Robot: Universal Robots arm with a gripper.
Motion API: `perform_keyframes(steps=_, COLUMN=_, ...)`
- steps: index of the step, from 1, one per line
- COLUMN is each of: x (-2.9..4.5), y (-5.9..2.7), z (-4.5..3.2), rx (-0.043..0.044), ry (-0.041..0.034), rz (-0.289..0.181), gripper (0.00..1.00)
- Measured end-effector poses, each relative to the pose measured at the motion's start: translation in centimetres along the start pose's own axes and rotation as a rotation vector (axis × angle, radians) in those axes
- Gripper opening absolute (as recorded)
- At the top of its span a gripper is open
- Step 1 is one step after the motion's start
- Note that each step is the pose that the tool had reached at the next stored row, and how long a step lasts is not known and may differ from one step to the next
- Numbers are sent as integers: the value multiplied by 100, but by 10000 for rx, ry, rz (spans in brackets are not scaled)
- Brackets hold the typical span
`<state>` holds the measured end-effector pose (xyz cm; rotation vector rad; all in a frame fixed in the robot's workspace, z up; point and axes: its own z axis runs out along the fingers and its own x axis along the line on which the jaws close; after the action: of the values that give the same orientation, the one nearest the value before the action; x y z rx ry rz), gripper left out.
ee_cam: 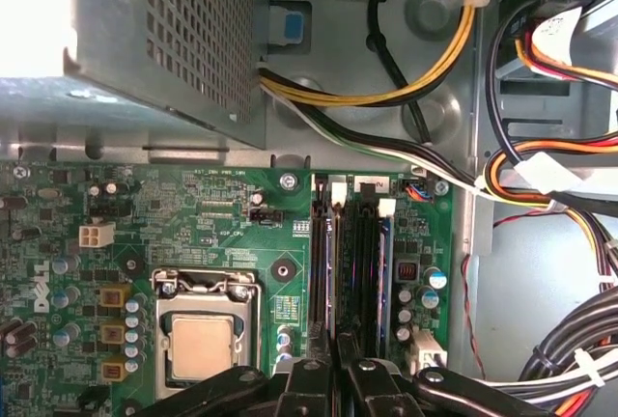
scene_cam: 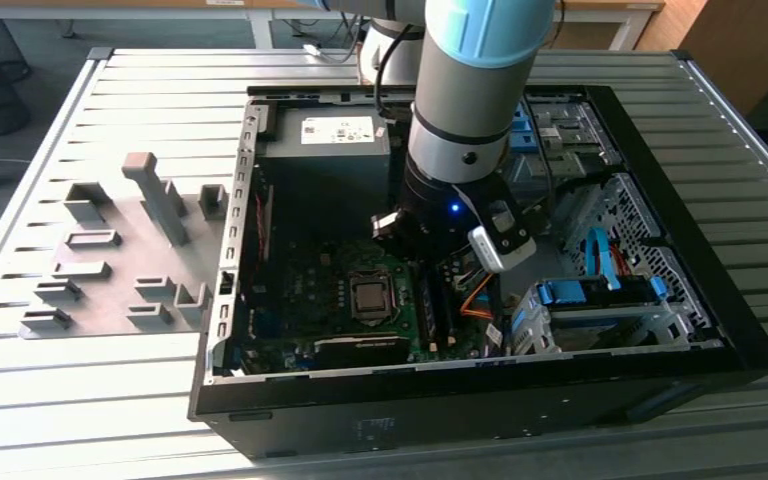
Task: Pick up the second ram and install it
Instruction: 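Insert the second ram into the second slot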
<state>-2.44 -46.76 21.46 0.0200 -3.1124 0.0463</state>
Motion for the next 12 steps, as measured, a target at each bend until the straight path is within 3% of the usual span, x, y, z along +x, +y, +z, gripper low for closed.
perform_keyframes(steps=12, x=-7, y=-9, z=0, rx=7, ry=2, rz=14, gripper=14)
